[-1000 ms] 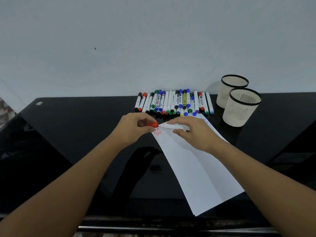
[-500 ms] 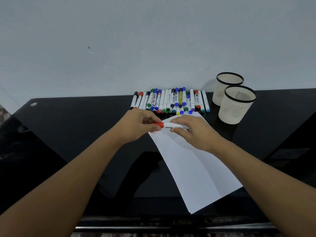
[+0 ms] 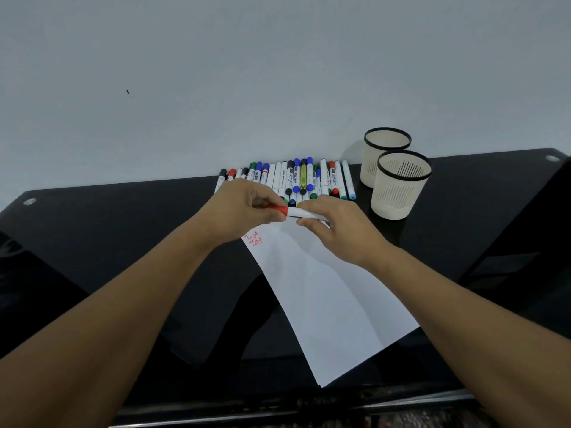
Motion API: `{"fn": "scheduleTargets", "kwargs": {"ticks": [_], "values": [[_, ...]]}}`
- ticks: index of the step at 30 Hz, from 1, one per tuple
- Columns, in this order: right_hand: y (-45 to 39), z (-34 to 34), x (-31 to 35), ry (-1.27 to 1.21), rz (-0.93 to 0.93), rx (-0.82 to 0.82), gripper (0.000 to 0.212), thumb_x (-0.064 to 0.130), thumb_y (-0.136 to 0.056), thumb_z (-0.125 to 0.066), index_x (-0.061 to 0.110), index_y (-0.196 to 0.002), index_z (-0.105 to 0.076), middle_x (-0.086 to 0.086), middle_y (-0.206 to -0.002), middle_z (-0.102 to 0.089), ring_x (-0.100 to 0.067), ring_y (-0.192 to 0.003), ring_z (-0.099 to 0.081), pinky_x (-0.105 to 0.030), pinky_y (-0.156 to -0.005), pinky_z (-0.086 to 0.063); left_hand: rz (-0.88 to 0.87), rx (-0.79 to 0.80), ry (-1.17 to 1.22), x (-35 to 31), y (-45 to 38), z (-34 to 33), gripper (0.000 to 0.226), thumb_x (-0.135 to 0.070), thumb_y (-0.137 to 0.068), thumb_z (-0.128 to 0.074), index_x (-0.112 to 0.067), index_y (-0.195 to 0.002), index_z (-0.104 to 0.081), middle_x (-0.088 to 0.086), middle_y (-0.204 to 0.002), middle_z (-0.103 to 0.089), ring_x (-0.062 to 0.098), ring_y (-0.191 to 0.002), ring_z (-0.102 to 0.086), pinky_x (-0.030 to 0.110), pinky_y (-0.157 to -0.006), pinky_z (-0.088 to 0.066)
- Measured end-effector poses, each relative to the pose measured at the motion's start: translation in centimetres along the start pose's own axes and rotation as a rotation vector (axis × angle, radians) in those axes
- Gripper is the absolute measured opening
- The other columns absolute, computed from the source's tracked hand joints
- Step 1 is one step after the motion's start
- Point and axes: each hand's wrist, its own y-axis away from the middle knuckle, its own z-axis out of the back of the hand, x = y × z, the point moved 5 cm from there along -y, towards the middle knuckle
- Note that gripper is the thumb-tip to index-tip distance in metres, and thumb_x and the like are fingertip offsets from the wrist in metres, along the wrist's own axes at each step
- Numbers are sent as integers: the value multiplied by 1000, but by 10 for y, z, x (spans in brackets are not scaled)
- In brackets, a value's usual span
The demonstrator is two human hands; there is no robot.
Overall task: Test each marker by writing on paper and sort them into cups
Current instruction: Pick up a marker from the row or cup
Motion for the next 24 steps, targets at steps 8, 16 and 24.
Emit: {"fn": "scheduleTargets", "kwargs": {"ticks": [8, 16, 24], "values": [[23, 0, -22, 233, -22, -56, 30, 44, -104, -55, 29, -127, -68, 8, -108, -57, -13, -95, -44, -41, -85, -45, 60, -7, -44, 7, -5, -31, 28, -30, -87, -79, -34, -114, -74, -14, -97, -75, 4, -89, -69, 21, -80, -56], [20, 72, -39, 120, -213, -313, 25, 45, -100, -61, 30, -118, -71, 5, -90, -59, -11, -80, -54, -33, -66, -44, 260, 184, -482, 58, -8, -55, 84, -56, -78, -81, -29, -148, -46, 2, -143, -49, 19, -122, -52, 37, -104, -45], [7, 144, -69, -120, -422, -550, 28, 39, -103, -60, 25, -127, -59, 11, -94, -72, -2, -86, -65, -29, -83, -54, 333, 285, -548, 54, -25, -56, 71, -53, -75, -84, -24, -137, -62, -3, -144, -51, 16, -129, -49, 29, -102, -38]]}}
